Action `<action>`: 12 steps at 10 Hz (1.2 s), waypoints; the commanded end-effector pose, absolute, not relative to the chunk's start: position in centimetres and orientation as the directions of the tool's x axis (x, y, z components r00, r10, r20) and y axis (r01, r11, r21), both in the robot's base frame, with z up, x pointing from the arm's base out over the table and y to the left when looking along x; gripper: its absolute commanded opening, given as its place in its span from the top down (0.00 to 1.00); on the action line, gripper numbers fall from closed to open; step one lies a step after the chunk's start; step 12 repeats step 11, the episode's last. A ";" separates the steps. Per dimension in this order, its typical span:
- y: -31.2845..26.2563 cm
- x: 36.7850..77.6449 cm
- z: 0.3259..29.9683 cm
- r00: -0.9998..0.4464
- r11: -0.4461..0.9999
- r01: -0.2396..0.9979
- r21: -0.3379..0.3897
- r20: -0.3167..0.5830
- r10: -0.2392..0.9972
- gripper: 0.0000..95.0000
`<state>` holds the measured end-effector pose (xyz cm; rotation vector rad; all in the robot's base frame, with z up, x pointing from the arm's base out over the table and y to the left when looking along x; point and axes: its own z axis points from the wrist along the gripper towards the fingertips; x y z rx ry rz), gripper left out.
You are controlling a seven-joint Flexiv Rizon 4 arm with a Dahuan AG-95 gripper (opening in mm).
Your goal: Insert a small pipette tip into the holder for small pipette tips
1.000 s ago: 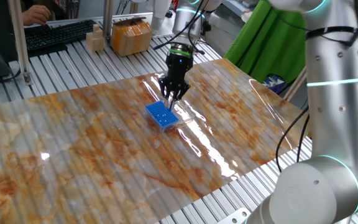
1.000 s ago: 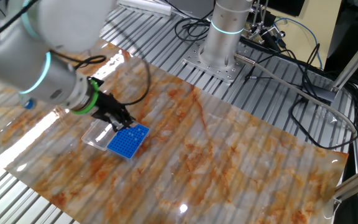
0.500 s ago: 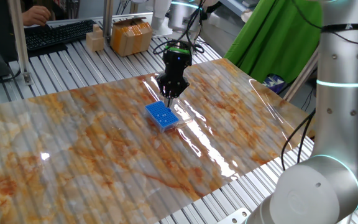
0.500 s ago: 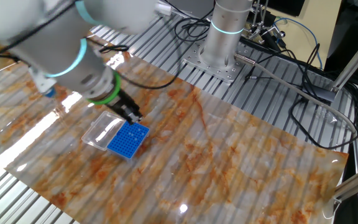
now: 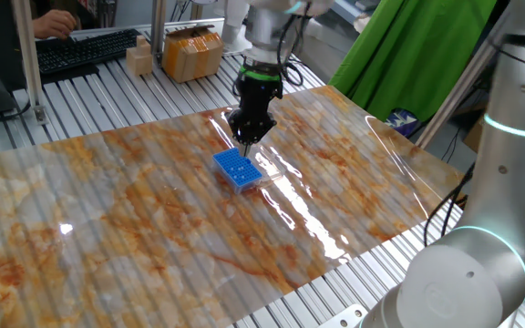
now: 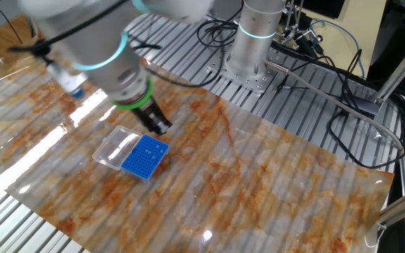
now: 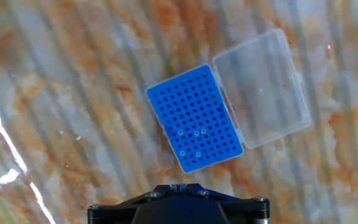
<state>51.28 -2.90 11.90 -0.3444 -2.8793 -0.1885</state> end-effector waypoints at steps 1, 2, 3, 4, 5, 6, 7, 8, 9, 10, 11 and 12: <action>-2.5 51.4 12.1 -0.978 0.983 0.163 0.082 0.144 0.150 1.00; -2.5 51.4 12.1 -0.985 0.987 0.139 0.076 0.110 0.130 1.00; -2.5 51.4 12.1 -0.992 0.992 0.103 0.077 0.075 0.098 1.00; -2.5 51.4 12.1 -0.997 0.995 0.059 0.079 0.055 0.054 1.00; -2.5 51.4 12.1 -0.999 0.997 0.030 0.077 0.035 0.028 1.00; -2.5 51.4 12.1 -1.000 0.998 -0.008 0.067 0.021 -0.009 1.00; -2.5 51.4 12.0 -0.999 0.998 -0.038 0.043 -0.001 -0.038 1.00; -2.4 51.4 11.9 -0.998 0.998 -0.059 0.016 -0.024 -0.059 1.00; -2.4 51.5 11.9 -0.998 0.998 -0.063 0.004 -0.026 -0.063 1.00; -2.3 51.6 11.7 -0.997 0.997 -0.072 0.004 -0.033 -0.072 1.00; -2.2 51.6 11.6 -0.997 0.997 -0.075 0.003 -0.034 -0.075 1.00; -2.2 51.6 11.6 -0.997 0.997 -0.075 0.003 -0.034 -0.075 1.00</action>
